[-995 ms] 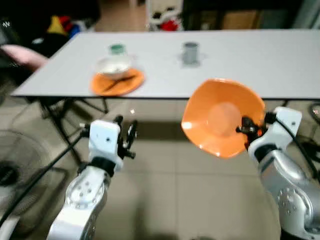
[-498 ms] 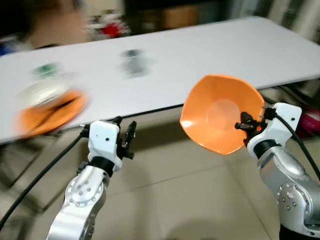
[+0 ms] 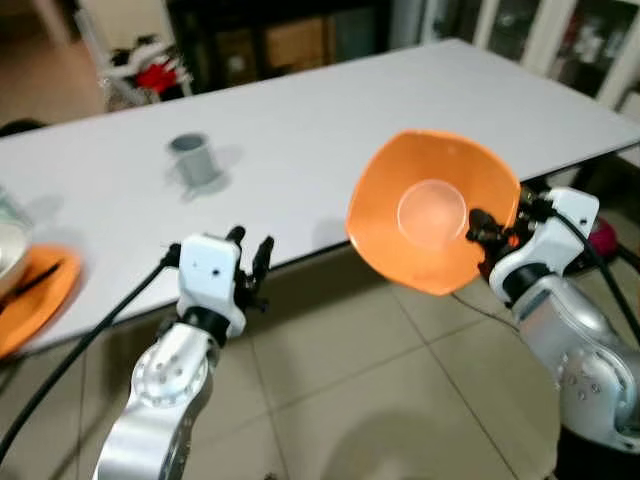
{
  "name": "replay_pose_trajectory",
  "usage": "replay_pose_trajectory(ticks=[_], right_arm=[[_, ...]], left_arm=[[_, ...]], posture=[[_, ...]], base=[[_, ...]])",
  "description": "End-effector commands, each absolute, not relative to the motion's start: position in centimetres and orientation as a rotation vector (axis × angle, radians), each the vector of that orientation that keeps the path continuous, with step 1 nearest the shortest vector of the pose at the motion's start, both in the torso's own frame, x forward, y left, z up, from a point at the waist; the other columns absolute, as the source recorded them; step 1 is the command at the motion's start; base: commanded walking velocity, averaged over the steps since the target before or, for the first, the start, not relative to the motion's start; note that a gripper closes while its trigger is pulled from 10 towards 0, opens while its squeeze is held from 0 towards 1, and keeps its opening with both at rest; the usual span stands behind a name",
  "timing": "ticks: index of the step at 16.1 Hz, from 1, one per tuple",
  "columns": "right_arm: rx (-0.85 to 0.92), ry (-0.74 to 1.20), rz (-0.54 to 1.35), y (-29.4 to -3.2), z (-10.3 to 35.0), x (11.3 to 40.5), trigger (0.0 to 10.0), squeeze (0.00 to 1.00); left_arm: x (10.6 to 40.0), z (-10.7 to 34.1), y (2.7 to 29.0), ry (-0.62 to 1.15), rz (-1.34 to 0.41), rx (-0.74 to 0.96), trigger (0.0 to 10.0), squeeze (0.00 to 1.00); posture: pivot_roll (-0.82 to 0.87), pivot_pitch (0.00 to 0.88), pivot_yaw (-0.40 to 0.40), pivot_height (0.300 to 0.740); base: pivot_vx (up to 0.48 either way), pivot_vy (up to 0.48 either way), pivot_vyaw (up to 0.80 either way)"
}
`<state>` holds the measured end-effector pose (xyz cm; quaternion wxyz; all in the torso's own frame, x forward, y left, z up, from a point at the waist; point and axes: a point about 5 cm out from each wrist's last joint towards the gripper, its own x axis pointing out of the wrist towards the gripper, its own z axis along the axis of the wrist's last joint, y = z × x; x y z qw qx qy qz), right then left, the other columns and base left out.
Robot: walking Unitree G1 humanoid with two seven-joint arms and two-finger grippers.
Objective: Setting the table
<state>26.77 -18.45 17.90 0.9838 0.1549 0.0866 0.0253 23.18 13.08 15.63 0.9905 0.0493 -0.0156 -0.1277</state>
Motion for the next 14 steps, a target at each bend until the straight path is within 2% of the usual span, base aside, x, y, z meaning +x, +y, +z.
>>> replay_pose_trajectory(ticks=[1, 4, 8, 14], right_arm=[[0.338, 0.137, 0.091, -18.5, 18.9, 26.9, 10.0, 0.0], [0.316, 0.139, 0.143, -17.9, 19.1, 27.0, 10.0, 0.0], [0.294, 0.154, 0.168, -17.5, 18.9, 27.2, 10.0, 0.0], [0.302, 0.202, 0.178, -18.0, 18.4, 28.0, 10.0, 0.0]], left_arm=[[23.1, 15.7, 13.0, -0.032, -0.253, 0.103, 10.0, 0.0], [22.8, 15.5, 13.2, -0.022, -0.244, 0.102, 10.0, 0.0], [22.8, 15.3, 13.1, -0.014, -0.244, 0.105, 10.0, 0.0], [22.6, 15.2, 13.0, -0.005, -0.254, 0.117, 10.0, 0.0]], posture=[[-0.13, 0.0, 0.077, 0.74], [-0.13, 0.0, 0.077, 0.74], [-0.12, 0.0, 0.075, 0.74], [-0.11, 0.007, 0.075, 0.74]], base=[[0.368, 0.0, 0.0], [0.355, 0.0, 0.0], [0.348, 0.0, 0.53], [0.338, 0.0, 0.0]])
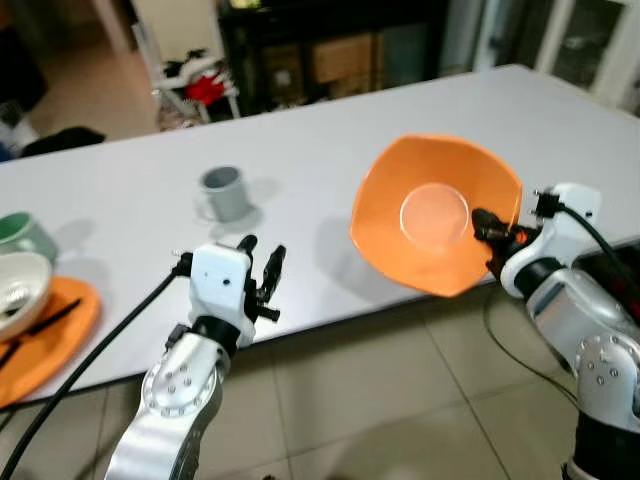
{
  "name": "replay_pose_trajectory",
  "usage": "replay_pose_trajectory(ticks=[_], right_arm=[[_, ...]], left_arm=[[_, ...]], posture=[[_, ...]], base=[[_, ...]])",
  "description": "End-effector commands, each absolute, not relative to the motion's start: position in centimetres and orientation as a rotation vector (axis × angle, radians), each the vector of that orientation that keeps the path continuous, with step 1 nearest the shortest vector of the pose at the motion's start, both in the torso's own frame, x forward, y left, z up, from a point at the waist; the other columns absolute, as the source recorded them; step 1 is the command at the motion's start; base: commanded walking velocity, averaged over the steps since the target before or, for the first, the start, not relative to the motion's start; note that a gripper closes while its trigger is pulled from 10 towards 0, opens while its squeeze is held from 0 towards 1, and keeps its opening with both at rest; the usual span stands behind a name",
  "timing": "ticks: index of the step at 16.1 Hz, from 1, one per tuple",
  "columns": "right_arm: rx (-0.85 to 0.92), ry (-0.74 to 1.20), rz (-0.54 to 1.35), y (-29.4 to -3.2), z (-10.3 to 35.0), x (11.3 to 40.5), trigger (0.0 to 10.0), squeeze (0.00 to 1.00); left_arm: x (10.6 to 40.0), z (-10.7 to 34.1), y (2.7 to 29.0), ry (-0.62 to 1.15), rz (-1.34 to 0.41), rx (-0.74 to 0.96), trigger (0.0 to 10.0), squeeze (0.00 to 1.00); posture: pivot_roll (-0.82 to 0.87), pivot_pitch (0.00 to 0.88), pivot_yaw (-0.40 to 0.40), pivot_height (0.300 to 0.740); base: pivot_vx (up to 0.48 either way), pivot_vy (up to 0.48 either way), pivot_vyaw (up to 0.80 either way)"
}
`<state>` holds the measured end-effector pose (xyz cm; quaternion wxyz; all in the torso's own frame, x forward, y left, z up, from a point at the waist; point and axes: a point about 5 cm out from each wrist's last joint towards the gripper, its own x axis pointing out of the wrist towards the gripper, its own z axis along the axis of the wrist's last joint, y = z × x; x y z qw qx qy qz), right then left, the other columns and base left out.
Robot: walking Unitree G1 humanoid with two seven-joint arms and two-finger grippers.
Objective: Setting the table
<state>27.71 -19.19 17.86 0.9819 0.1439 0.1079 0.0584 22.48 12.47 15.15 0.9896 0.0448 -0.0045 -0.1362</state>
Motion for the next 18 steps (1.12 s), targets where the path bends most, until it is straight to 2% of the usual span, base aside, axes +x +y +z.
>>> replay_pose_trajectory(ticks=[1, 7, 10, 13, 18], right_arm=[[0.308, 0.214, 0.173, -18.1, 18.3, 28.3, 10.0, 0.0], [0.453, 0.364, 0.014, -20.5, 16.6, 31.0, 10.0, 0.0], [0.482, 0.479, -0.075, -22.8, 15.7, 32.7, 10.0, 0.0], [0.572, 0.496, -0.128, -24.0, 15.6, 33.6, 10.0, 0.0], [0.756, 0.484, -0.3, -27.1, 15.4, 34.7, 10.0, 0.0]], left_arm=[[22.6, 15.3, 13.0, -0.005, -0.256, 0.119, 10.0, 0.0], [22.5, 15.1, 12.4, 0.012, -0.311, 0.13, 10.0, 0.0], [21.9, 14.8, 11.5, 0.055, -0.422, 0.107, 10.0, 0.0], [21.4, 14.6, 11.0, 0.077, -0.482, 0.107, 10.0, 0.0], [20.1, 14.6, 10.5, 0.122, -0.679, 0.129, 10.0, 0.0]], posture=[[-0.11, 0.008, 0.077, 0.74], [-0.11, 0.014, 0.082, 0.74], [-0.11, 0.017, 0.081, 0.74], [-0.1, 0.017, 0.078, 0.74], [-0.1, 0.021, 0.083, 0.74]], base=[[0.326, 0.0, 0.0], [0.314, 0.0, 0.0], [0.0, 0.0, 0.0], [0.0, 0.0, 0.0], [0.0, 0.0, 0.0]])
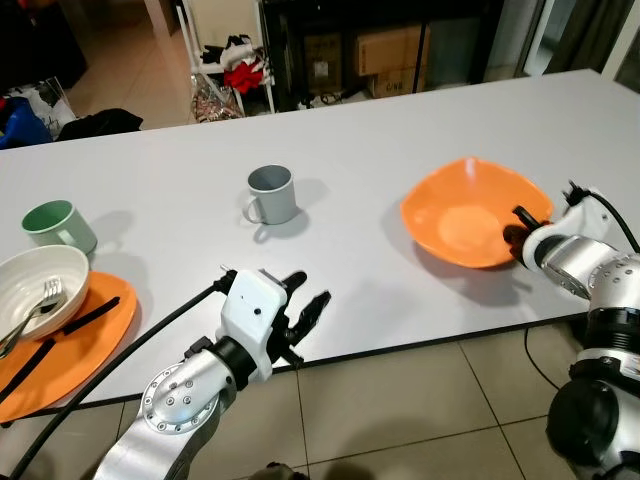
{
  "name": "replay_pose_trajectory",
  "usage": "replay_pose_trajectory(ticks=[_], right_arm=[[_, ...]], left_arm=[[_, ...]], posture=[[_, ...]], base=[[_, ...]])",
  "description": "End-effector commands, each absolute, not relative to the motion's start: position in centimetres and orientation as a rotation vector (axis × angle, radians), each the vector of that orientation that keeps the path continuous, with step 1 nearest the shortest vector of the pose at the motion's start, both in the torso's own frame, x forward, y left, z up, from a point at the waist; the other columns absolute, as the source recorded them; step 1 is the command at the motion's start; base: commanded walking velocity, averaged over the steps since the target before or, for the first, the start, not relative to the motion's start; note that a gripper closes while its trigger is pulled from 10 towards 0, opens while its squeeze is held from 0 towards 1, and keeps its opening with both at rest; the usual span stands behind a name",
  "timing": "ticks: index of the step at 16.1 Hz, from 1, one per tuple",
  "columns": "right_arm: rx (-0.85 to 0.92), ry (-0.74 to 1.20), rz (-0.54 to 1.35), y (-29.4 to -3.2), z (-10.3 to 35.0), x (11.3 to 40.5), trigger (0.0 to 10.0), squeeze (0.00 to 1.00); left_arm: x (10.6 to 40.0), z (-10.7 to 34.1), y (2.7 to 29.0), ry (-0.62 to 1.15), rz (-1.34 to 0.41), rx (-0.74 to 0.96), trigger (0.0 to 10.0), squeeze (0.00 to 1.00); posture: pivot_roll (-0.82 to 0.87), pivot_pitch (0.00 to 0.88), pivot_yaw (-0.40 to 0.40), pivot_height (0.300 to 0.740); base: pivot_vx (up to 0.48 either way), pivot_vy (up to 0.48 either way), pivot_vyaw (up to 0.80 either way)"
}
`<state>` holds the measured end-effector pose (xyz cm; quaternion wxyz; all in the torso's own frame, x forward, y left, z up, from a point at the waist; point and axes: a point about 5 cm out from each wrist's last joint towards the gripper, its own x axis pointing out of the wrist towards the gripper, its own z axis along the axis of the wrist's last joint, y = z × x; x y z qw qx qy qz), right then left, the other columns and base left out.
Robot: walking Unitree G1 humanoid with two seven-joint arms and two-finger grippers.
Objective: Setting the table
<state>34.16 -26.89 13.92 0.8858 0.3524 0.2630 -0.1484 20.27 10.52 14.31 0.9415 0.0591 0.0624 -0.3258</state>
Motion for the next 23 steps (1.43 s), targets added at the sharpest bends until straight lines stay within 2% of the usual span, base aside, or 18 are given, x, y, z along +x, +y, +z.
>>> replay_pose_trajectory(ticks=[1, 2, 3, 4, 12, 19, 20, 21, 23], right_arm=[[0.792, 0.48, -0.323, -27.4, 15.3, 34.8, 10.0, 0.0], [0.832, 0.472, -0.346, -28.0, 15.2, 34.9, 10.0, 0.0], [0.859, 0.47, -0.353, -28.2, 15.2, 35.1, 10.0, 0.25], [0.901, 0.469, -0.374, -28.7, 15.1, 35.4, 10.0, 1.0], [0.893, 0.461, -0.369, -29.3, 16.2, 35.5, 10.0, 1.0], [0.826, 0.513, -0.297, -28.5, 17.0, 29.6, 10.0, 1.0], [0.772, 0.513, -0.275, -28.0, 17.7, 28.3, 10.0, 0.11], [0.684, 0.516, -0.244, -27.4, 18.2, 26.8, 10.0, 0.0], [0.613, 0.501, -0.204, -27.0, 18.7, 26.0, 10.0, 0.0]], left_arm=[[20.1, 14.6, 10.6, 0.123, -0.684, 0.132, 10.0, 0.0], [20.3, 14.7, 10.7, 0.122, -0.678, 0.138, 10.0, 0.0], [20.3, 14.7, 10.8, 0.122, -0.676, 0.142, 10.0, 0.0], [20.6, 14.8, 11.0, 0.119, -0.668, 0.147, 10.0, 0.0], [20.6, 15.3, 11.9, 0.105, -0.609, 0.128, 10.0, 0.0], [19.7, 15.3, 12.5, 0.096, -0.509, 0.053, 10.0, 0.0], [19.9, 15.4, 13.0, 0.078, -0.44, 0.04, 10.0, 0.0], [20.1, 15.5, 13.4, 0.066, -0.376, 0.029, 10.0, 0.0], [20.1, 15.6, 13.7, 0.059, -0.345, 0.021, 10.0, 0.0]], posture=[[-0.1, 0.021, 0.085, 0.74], [-0.1, 0.021, 0.089, 0.74], [-0.1, 0.021, 0.089, 0.74], [-0.1, 0.023, 0.092, 0.74], [-0.08, 0.03, 0.077, 0.74], [-0.1, 0.042, 0.087, 0.74], [-0.11, 0.045, 0.09, 0.74], [-0.11, 0.046, 0.094, 0.74], [-0.11, 0.047, 0.097, 0.74]], base=[[0.0, 0.0, 0.0], [0.0, 0.0, 0.0], [0.0, 0.0, 0.0], [0.0, 0.0, 0.0], [0.0, 0.0, 0.0], [0.0, 0.0, 0.0], [0.0, 0.0, 0.0], [0.0, 0.0, 0.0], [0.0, 0.0, 0.0]])
